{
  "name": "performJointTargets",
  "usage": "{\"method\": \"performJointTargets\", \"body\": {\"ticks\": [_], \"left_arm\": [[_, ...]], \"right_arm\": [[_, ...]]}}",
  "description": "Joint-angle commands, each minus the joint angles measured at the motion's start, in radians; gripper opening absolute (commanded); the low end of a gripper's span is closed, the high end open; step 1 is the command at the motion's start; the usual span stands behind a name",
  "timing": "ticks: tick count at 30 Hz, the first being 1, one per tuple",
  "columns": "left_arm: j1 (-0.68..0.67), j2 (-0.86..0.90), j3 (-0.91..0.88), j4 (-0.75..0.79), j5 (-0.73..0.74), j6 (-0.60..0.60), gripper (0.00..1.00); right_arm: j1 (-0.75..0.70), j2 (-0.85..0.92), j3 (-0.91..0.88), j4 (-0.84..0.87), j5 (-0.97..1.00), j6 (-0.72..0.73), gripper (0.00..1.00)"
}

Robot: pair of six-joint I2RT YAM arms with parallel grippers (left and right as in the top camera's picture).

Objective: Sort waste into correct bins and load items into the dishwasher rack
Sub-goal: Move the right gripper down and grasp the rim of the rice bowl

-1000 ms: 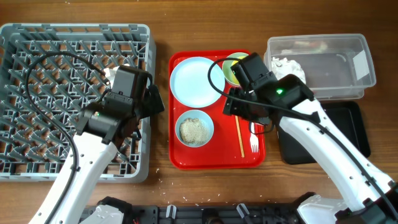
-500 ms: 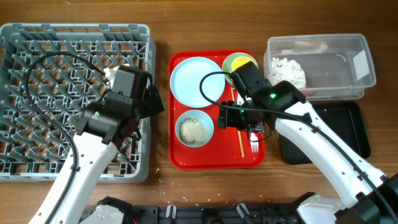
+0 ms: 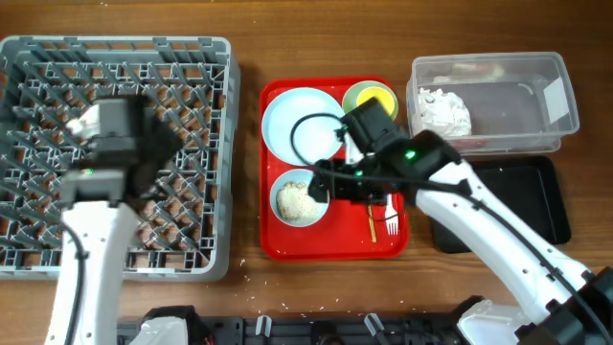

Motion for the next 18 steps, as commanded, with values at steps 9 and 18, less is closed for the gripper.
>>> {"method": "performJointTargets", "body": {"ticks": [9, 18], "left_arm": [[0.238, -0.01, 0.0, -0.039, 0.058, -0.028, 1.0], [0.238, -0.01, 0.0, -0.039, 0.058, -0.028, 1.0]], "right_arm": [[0.355, 0.231, 0.002, 0.255, 0.469, 0.078, 0.64], [0.425, 0.361, 0.002, 0.312, 0.523, 0.057, 0.45]]}}
